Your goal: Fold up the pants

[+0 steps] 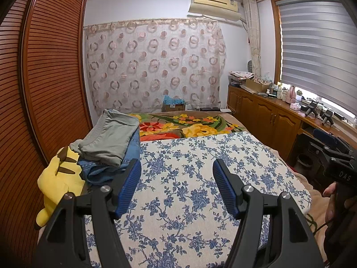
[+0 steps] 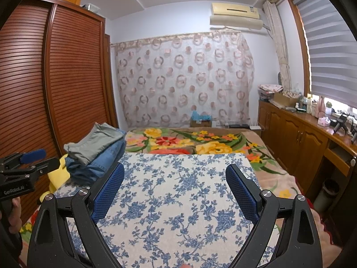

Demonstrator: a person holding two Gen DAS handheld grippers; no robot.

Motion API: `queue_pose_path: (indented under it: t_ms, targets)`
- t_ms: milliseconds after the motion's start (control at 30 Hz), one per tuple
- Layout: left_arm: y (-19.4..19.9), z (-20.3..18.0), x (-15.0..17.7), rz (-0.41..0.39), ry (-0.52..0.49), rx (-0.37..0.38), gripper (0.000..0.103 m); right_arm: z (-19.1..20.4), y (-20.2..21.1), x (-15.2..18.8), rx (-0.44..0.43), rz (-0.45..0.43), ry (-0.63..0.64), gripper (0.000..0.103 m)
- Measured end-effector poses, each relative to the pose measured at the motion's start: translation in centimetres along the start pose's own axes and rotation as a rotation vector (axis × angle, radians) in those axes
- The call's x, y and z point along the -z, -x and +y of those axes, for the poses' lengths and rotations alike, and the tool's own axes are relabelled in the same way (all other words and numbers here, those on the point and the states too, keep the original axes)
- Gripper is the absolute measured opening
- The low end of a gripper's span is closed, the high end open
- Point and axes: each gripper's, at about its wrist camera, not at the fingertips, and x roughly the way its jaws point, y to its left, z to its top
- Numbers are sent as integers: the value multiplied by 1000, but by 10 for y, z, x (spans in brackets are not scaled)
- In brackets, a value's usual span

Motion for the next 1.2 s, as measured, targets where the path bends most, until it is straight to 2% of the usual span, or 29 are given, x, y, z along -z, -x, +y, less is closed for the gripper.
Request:
queue_pose_path:
  t_ms: [1200]
  targets:
    - [-3, 3, 8, -1, 9, -12, 67, 0, 0, 0, 1, 0, 1, 94]
